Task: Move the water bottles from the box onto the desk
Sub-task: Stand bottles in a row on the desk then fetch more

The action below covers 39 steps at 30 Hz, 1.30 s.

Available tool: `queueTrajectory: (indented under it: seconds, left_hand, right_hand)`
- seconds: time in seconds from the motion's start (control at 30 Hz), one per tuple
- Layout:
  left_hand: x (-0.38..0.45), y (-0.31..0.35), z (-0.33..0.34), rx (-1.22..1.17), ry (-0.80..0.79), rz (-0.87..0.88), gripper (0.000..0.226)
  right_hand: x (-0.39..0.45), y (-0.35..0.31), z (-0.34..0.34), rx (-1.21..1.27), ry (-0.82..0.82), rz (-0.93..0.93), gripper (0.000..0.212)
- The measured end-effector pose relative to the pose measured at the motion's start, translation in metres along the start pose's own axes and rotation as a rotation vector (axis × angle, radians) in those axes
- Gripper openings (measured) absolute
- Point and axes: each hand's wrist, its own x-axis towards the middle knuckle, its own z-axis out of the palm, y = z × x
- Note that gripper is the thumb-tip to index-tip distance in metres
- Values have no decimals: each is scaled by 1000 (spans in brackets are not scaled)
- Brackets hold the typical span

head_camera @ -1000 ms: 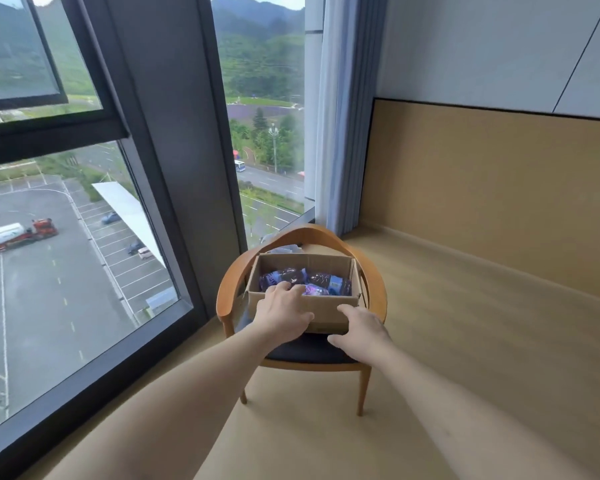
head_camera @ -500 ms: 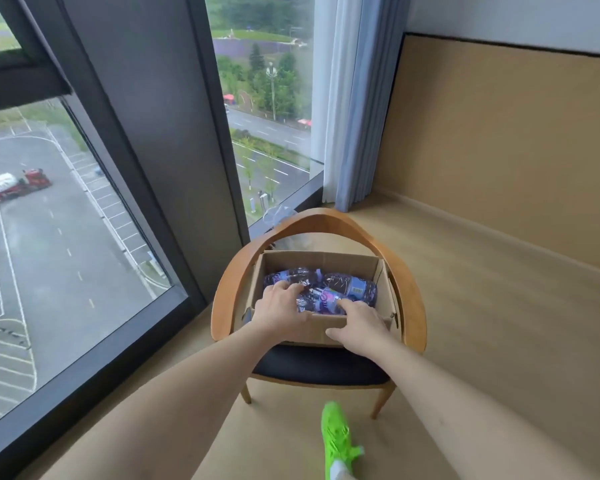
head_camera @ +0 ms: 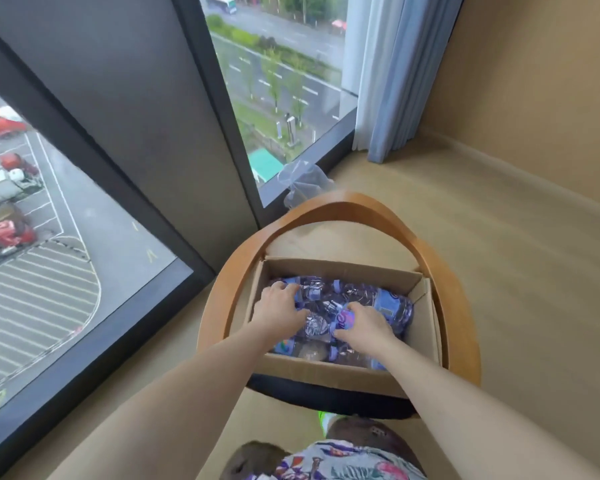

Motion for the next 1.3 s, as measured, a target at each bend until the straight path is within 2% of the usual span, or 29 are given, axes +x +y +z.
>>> queueTrajectory:
  seconds: [0.27,0.4,0.63,0.7,0.83,0.93,1.03,1.2,1.3]
  left_hand:
    - [60,6,18,35,-88,60,74]
    - [92,5,33,82,-147,76,79]
    - [127,2,65,215,-164,120,78]
    - [128,0,74,270,-108,137,77]
    - [130,-7,85,351,-68,171,65]
    - [132,-11,88,369,-54,185,63]
    - [136,-15,89,370,-96,204,72]
    - [145,-15,91,413,-172,238,66]
    - [150,-12,86,524,-268,295,78]
  right_hand:
    - [67,18,-2,36,-48,168,66]
    - [88,28,4,-59,43,188,77]
    - [121,43,19,-199,63,195,93]
    - [128,45,23,-208,124,222,88]
    - [140,48,24,-291,220,245,63]
    - [145,53,28,-306,256,248,61]
    - [143,57,36,-198,212,269,64]
    - [143,63,37,-28,80,349,79]
    - [151,71,30,-48,-2,310,72]
